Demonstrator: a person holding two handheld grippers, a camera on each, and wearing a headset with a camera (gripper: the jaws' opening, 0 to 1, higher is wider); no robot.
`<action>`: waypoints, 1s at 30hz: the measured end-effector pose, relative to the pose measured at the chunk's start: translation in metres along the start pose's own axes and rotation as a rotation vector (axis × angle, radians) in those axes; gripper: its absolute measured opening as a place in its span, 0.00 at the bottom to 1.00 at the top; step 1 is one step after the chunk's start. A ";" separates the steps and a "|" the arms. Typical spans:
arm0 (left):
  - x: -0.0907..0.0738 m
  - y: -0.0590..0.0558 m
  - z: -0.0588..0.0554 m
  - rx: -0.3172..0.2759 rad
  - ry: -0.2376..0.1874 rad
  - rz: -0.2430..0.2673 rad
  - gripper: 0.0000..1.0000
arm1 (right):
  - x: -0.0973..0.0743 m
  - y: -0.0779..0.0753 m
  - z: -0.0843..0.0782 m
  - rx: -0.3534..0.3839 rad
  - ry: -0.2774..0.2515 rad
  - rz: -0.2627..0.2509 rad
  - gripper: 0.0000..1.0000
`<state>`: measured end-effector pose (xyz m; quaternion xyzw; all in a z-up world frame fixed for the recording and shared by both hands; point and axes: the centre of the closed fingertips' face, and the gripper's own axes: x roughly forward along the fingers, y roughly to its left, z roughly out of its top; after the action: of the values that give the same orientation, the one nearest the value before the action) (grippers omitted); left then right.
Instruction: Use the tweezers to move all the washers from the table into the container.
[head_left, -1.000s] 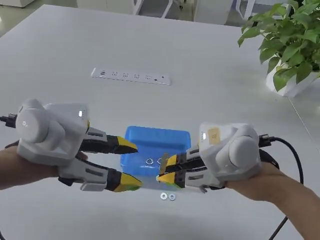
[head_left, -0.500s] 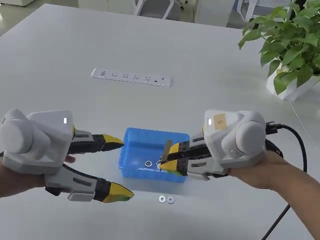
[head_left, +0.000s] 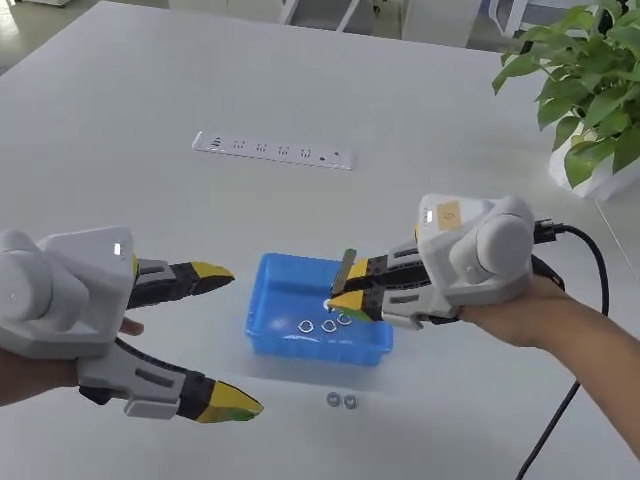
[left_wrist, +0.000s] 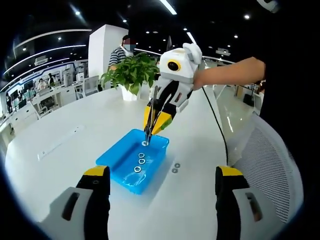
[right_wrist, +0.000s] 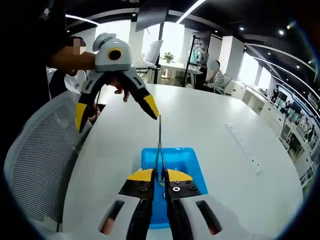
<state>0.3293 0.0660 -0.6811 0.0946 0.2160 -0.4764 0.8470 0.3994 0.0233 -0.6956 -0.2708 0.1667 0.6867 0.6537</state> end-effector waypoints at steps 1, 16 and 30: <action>-0.001 0.001 0.000 -0.002 -0.002 0.003 0.95 | 0.002 -0.001 -0.002 -0.002 0.001 0.001 0.08; -0.003 0.010 -0.003 -0.022 -0.009 0.033 0.99 | 0.029 -0.016 -0.028 0.003 0.023 0.023 0.08; -0.005 0.015 -0.008 -0.040 -0.009 0.047 0.99 | 0.047 -0.020 -0.041 0.015 0.040 0.050 0.08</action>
<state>0.3381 0.0807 -0.6865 0.0803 0.2193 -0.4525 0.8606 0.4257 0.0389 -0.7539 -0.2753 0.1917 0.6959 0.6349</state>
